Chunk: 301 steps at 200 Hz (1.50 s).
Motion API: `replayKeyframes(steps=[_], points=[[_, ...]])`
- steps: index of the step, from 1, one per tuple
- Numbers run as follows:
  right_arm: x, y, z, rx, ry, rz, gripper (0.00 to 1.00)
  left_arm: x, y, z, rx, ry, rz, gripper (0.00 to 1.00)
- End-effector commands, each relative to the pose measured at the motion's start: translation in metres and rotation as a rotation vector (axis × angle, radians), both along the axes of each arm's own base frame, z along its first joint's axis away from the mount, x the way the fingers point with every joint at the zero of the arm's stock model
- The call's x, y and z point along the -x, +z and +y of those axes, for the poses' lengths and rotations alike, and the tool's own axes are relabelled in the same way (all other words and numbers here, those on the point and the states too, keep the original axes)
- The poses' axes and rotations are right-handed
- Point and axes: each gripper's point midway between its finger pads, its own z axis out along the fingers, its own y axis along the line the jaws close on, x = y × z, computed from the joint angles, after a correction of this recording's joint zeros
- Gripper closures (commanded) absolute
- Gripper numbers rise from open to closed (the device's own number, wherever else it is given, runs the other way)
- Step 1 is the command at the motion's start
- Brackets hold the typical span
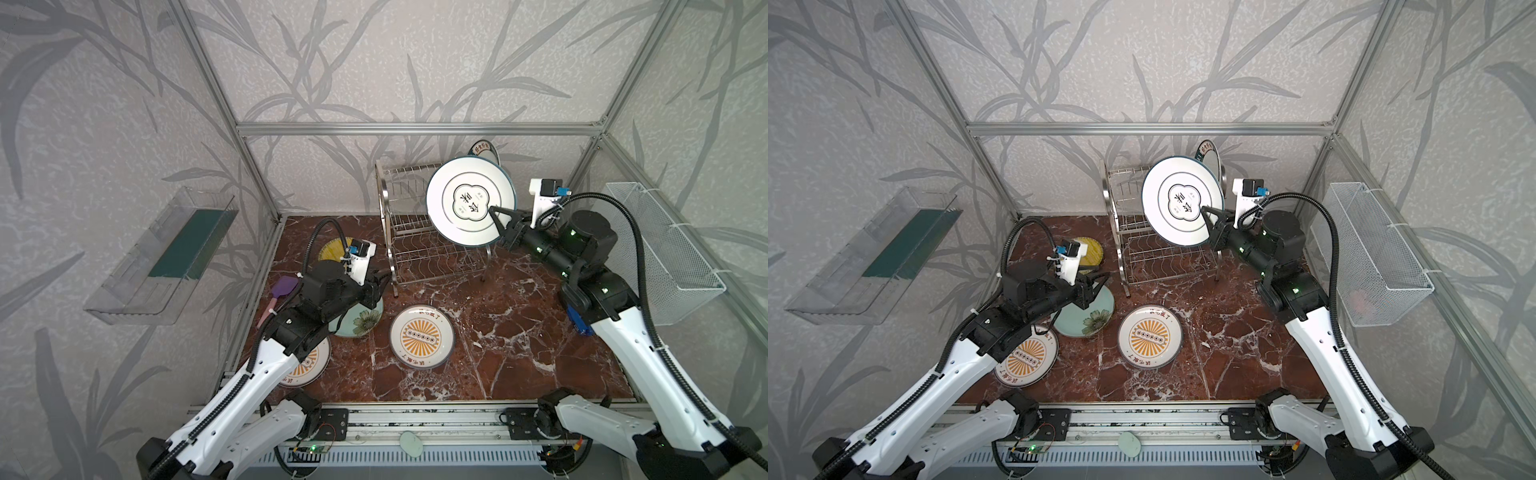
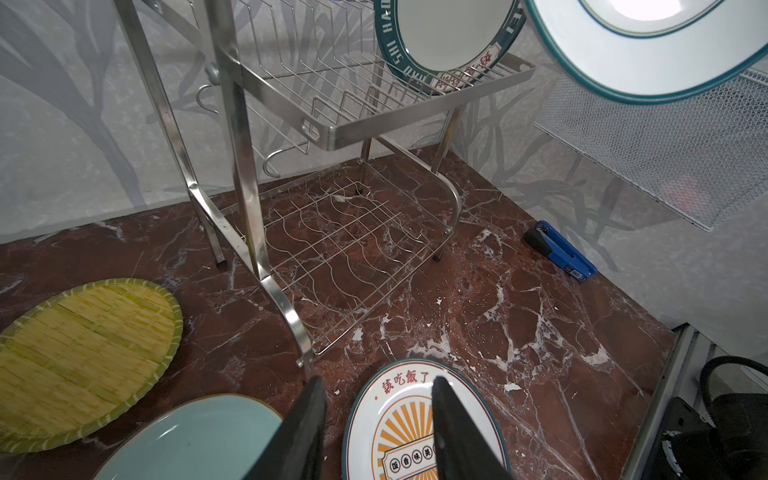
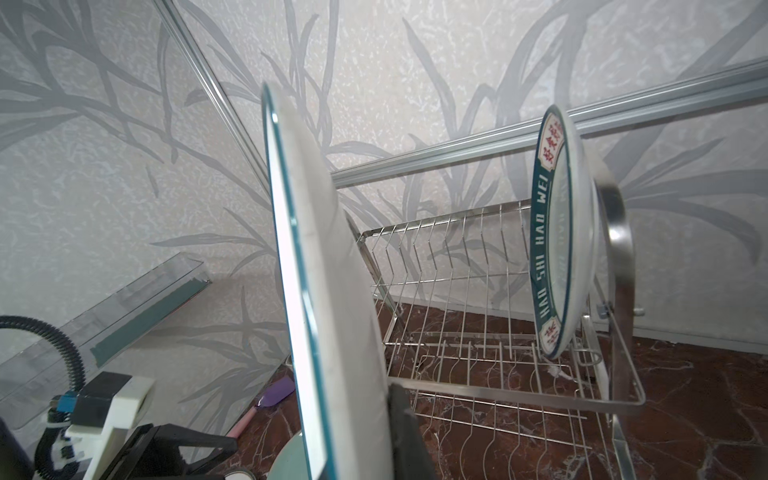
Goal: Load the plates into the dish rack
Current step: 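Carry the plate to the upper rack with the right gripper while the left draws back, then lower the plate into the upper rack slots beside the green-rimmed plate with the right gripper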
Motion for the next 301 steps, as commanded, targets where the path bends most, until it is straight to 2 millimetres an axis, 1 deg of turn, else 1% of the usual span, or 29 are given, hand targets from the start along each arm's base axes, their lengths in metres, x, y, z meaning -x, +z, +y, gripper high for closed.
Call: replayKeyframes(steps=[1,16,60,92,116,135,178,222,301], points=[[-0.003,0.049,-0.014,-0.009,-0.089,-0.133,1.00,-0.002,0.001,0.017,-0.063,0.068,-0.046,0.60],[-0.011,0.056,-0.018,0.011,-0.130,-0.142,1.00,-0.002,0.002,0.021,-0.072,0.088,-0.057,0.60],[-0.038,0.068,-0.026,0.101,-0.256,-0.163,1.00,0.001,0.010,0.022,-0.064,0.082,-0.073,0.61],[-0.055,0.074,-0.024,0.188,-0.353,-0.184,1.00,0.002,0.013,0.026,-0.065,0.099,-0.089,0.61],[-0.065,0.075,-0.018,0.253,-0.434,-0.192,1.00,0.000,0.010,0.025,-0.064,0.099,-0.078,0.61],[-0.074,0.073,-0.011,0.293,-0.489,-0.185,1.00,0.000,0.007,0.021,-0.070,0.082,-0.058,0.61],[-0.091,0.062,-0.002,0.322,-0.577,-0.161,1.00,-0.001,0.007,0.025,-0.081,0.096,-0.061,0.61],[-0.106,0.049,-0.004,0.348,-0.657,-0.141,1.00,-0.002,0.009,0.027,-0.072,0.106,-0.059,0.61],[-0.131,0.020,0.006,0.394,-0.733,-0.097,1.00,-0.003,0.012,0.032,-0.067,0.124,-0.058,0.61]])
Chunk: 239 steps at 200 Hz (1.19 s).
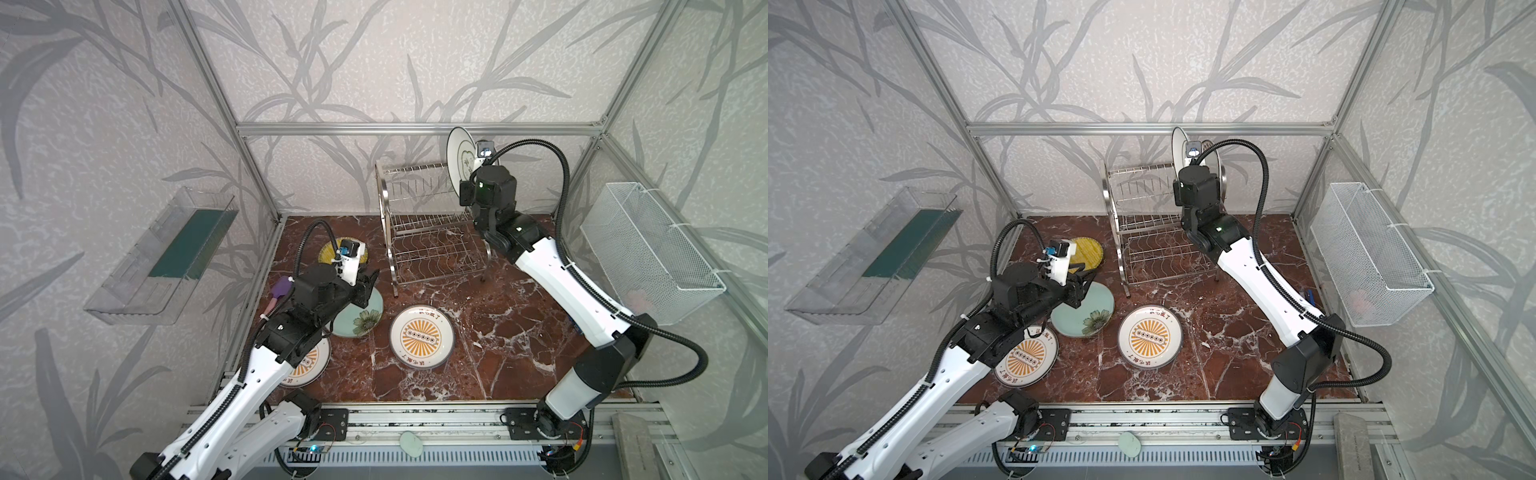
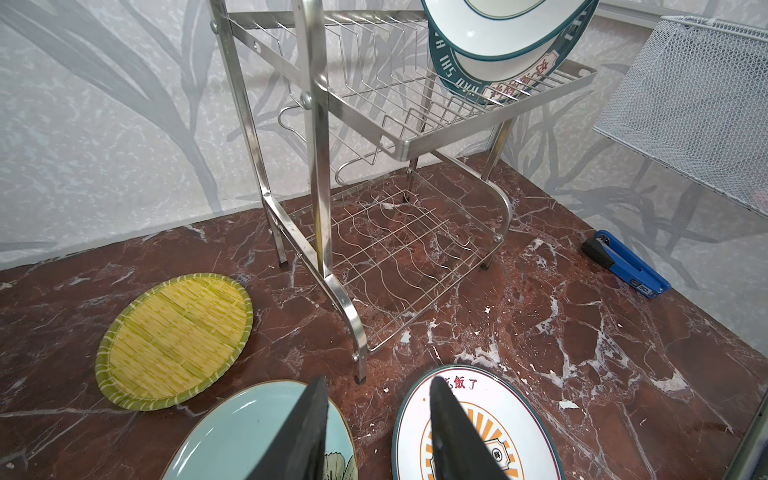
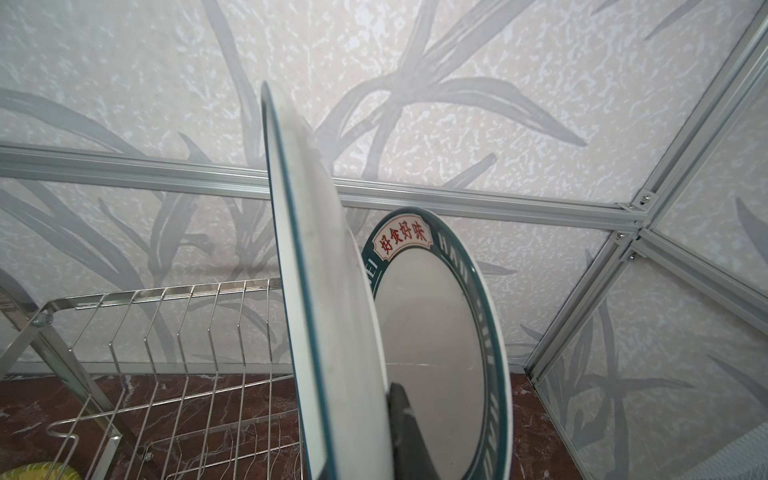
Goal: Load the plates into the dish rack
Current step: 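Lower the plate into the upper rack slots beside the green-rimmed plate with the right gripper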
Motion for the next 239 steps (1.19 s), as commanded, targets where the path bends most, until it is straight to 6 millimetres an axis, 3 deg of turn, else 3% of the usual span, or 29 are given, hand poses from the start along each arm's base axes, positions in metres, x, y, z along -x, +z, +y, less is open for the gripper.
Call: replayKeyframes(steps=[1,26,31,72,147,200,239], points=[[0.000,0.033,-0.007,-0.066,-0.056,-0.103,1.00,0.003,0.009,0.004,-0.004,0.006,-0.015,0.61],[-0.001,0.031,-0.006,-0.064,-0.060,-0.099,1.00,0.003,0.010,0.007,-0.008,0.015,-0.020,0.61],[-0.010,0.018,0.000,-0.051,-0.060,-0.077,1.00,0.003,0.010,0.007,-0.009,0.016,-0.021,0.61],[-0.016,0.006,0.005,-0.040,-0.058,-0.058,1.00,0.003,0.010,0.010,-0.026,0.025,-0.026,0.61],[-0.019,-0.002,0.005,-0.024,-0.071,-0.049,1.00,0.002,0.009,0.012,-0.036,0.033,-0.026,0.60],[-0.018,0.005,0.004,-0.021,-0.075,-0.067,1.00,0.002,0.009,0.013,-0.030,0.044,-0.014,0.60],[-0.015,0.011,0.002,0.007,-0.080,-0.069,1.00,0.001,0.024,0.004,0.048,0.021,-0.002,0.60]])
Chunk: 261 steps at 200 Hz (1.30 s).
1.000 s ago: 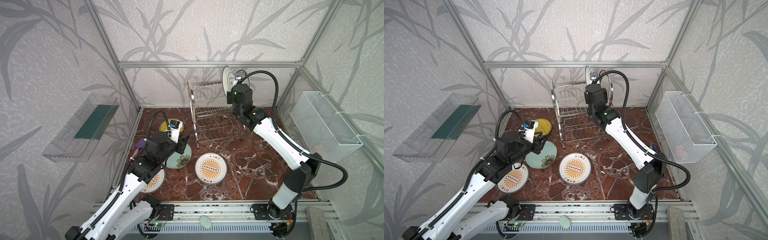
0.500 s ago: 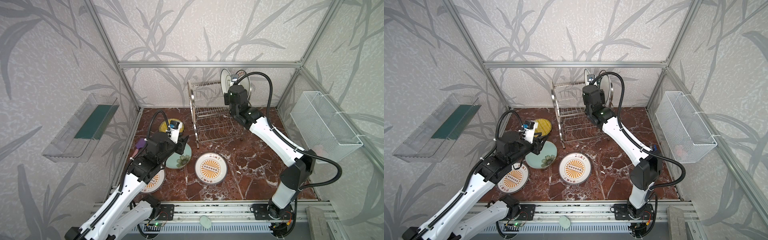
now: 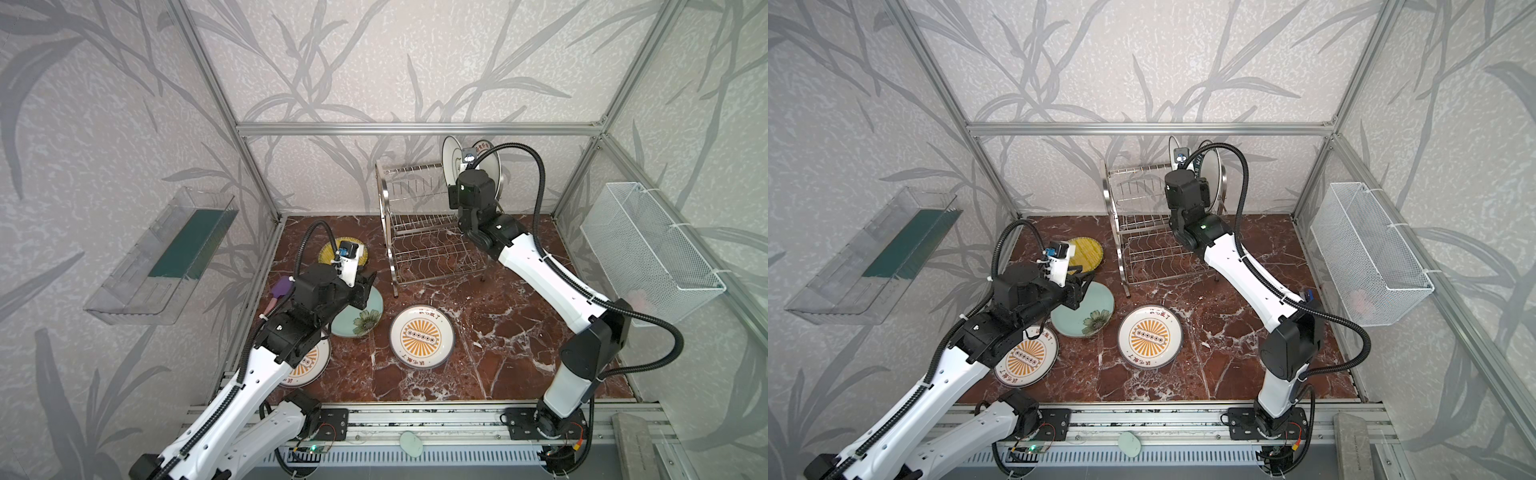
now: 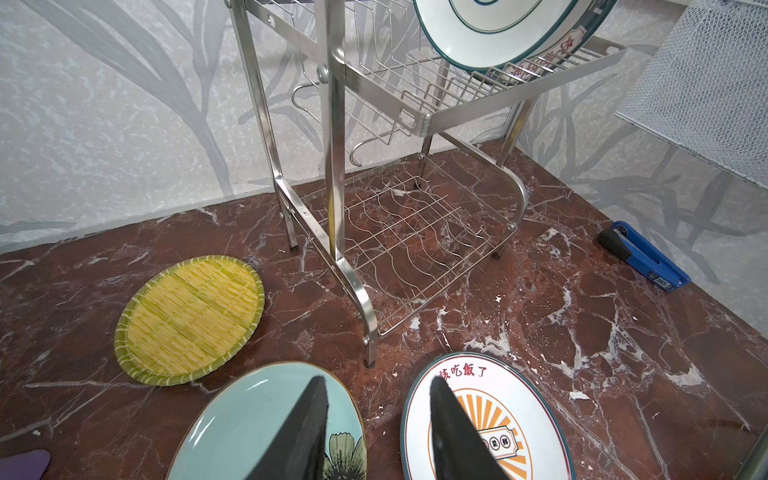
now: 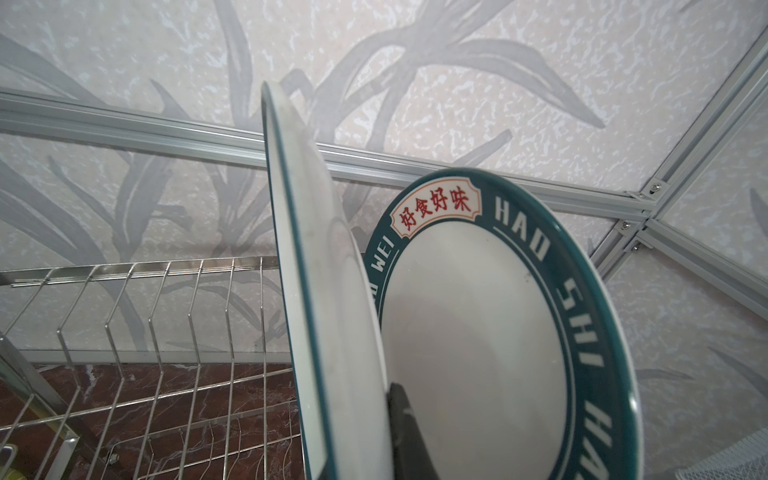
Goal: Load the plates into the dish rack
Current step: 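Lower the plate into the upper rack slots beside the green-rimmed plate with the right gripper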
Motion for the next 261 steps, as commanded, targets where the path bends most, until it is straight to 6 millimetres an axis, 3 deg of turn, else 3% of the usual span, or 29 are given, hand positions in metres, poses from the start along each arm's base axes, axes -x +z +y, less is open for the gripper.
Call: replayKeyframes(steps=[1,66,140,191,240,249,261], points=[[0.006,0.040,-0.009,-0.049,-0.039,-0.107,1.00,0.000,0.028,-0.004,0.062,-0.013,-0.032,0.60],[0.006,0.040,-0.010,-0.052,-0.044,-0.114,1.00,-0.006,0.072,-0.006,0.105,-0.005,-0.085,0.60],[0.011,0.042,-0.015,-0.071,-0.057,-0.123,1.00,-0.016,0.071,-0.011,0.141,0.005,-0.107,0.60],[0.014,0.052,-0.019,-0.098,-0.057,-0.138,1.00,-0.017,0.088,-0.012,0.186,0.006,-0.153,0.60],[0.013,0.048,-0.022,-0.110,-0.064,-0.131,1.00,-0.025,0.065,-0.014,0.167,0.011,-0.151,0.60],[0.022,0.061,-0.027,-0.128,-0.061,-0.156,1.00,-0.027,0.059,-0.016,0.163,0.009,-0.146,0.60],[0.022,0.063,-0.028,-0.127,-0.061,-0.157,1.00,-0.029,0.050,-0.018,0.153,0.005,-0.131,0.60]])
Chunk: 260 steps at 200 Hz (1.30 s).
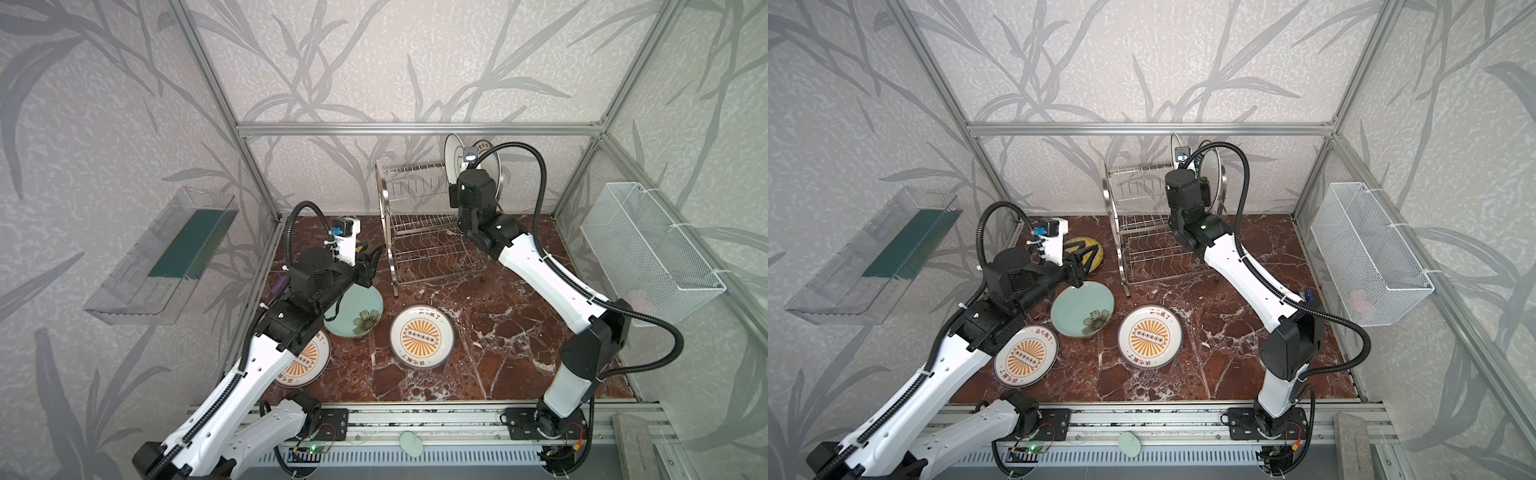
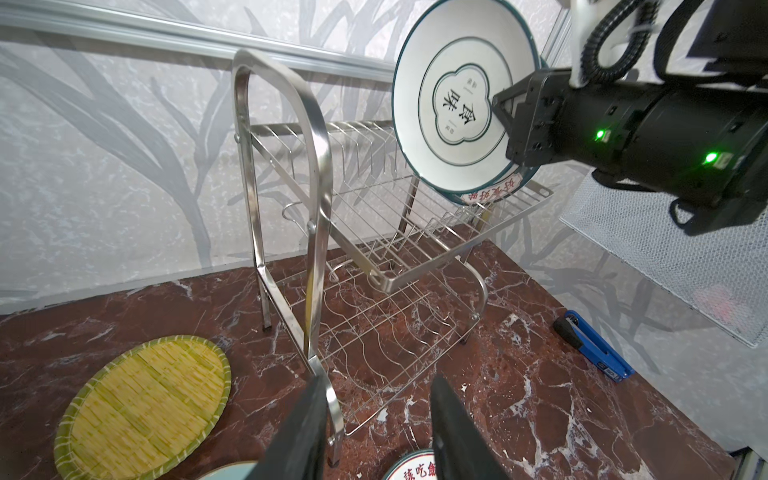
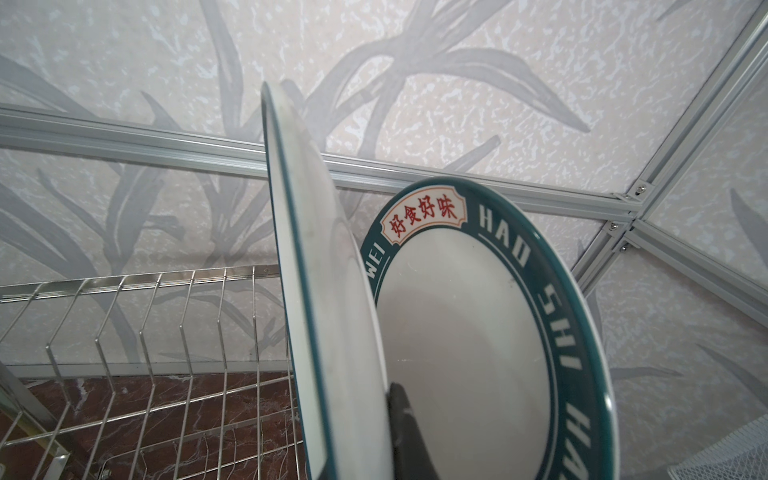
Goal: Load the plates into the dish rack
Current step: 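Lower the plate into the upper rack slots beside the green-rimmed plate with the right gripper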
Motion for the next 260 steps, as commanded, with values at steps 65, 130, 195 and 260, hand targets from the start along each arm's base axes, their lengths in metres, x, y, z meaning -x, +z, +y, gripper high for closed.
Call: replayKeyframes(steps=[65,130,195,260], points=[[0.018,0.038,-0.020,-0.098,-0.033,-0.100,1.00,-0.007,-0.011,-0.003,-0.018,-0.004,0.002,0.60],[0.017,0.023,-0.020,-0.090,-0.041,-0.076,1.00,-0.006,-0.012,-0.002,-0.021,-0.003,0.001,0.60],[0.016,0.012,-0.026,-0.089,-0.046,-0.055,1.00,-0.004,-0.010,-0.003,-0.003,-0.010,0.005,0.60],[0.008,-0.005,-0.025,-0.102,-0.016,-0.003,1.00,-0.004,-0.011,-0.003,-0.004,-0.010,0.007,0.60]])
